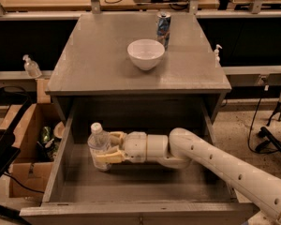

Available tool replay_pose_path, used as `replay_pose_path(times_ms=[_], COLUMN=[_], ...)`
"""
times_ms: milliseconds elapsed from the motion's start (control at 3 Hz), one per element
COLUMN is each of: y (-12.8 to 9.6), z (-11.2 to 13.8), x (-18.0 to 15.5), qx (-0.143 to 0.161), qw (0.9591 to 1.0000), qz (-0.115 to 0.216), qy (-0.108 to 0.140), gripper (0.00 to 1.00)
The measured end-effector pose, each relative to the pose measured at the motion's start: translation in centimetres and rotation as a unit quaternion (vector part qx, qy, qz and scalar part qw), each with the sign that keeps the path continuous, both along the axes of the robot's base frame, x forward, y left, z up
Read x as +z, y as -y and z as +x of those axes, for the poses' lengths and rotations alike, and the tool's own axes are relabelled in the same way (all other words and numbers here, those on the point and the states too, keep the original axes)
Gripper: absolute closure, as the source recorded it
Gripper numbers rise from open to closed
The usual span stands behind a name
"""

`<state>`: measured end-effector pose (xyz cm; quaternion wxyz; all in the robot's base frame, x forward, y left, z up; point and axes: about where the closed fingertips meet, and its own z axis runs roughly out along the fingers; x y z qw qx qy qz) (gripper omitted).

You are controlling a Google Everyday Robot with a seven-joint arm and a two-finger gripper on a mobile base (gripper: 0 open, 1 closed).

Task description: Place blue plastic bottle into top drawer

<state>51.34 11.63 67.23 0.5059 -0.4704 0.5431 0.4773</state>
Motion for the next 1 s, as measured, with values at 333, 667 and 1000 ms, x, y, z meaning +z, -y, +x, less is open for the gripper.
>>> replay_pose_path(times_ms=[333, 667, 1000], y=[-0.15, -0.41, -0.42], z=[-0.07, -0.20, -0.20], x=[0.04, 0.11, 0.11], qx=[0.002, 0.004, 0.004], qw=[1.0000, 1.0000, 1.0000], qz=[0.000, 0.001, 0.001], qy=[0.000, 0.000, 0.000], gripper=[0.27, 0.00, 0.00])
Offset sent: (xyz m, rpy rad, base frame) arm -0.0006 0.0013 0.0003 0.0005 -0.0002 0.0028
